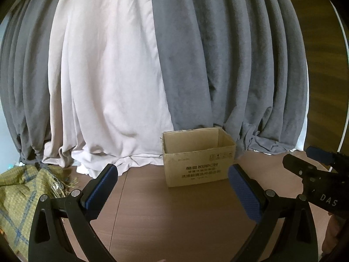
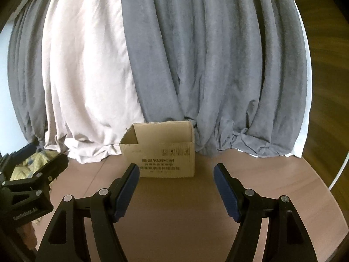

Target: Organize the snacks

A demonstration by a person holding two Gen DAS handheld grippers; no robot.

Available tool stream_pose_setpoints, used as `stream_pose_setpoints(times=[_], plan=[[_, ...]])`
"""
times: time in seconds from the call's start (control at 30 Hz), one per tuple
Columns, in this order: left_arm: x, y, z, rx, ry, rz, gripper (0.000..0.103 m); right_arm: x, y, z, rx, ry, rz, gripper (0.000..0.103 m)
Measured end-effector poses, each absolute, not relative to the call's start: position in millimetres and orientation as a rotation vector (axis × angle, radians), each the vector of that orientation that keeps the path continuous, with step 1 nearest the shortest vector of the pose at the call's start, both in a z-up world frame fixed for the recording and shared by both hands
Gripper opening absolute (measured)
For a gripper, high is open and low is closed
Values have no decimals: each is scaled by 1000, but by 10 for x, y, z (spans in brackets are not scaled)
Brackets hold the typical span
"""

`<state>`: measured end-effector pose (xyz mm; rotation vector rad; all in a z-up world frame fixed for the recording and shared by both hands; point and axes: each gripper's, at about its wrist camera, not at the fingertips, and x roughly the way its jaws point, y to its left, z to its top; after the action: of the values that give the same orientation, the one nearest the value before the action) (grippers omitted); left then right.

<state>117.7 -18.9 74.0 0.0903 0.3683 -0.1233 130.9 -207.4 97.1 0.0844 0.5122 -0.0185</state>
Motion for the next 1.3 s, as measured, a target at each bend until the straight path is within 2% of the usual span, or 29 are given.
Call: stream_pose_setpoints(times=[1.3], plan=[[934, -320, 805, 81, 367, -143, 103, 1079, -2162, 1012, 101, 514, -12, 71]])
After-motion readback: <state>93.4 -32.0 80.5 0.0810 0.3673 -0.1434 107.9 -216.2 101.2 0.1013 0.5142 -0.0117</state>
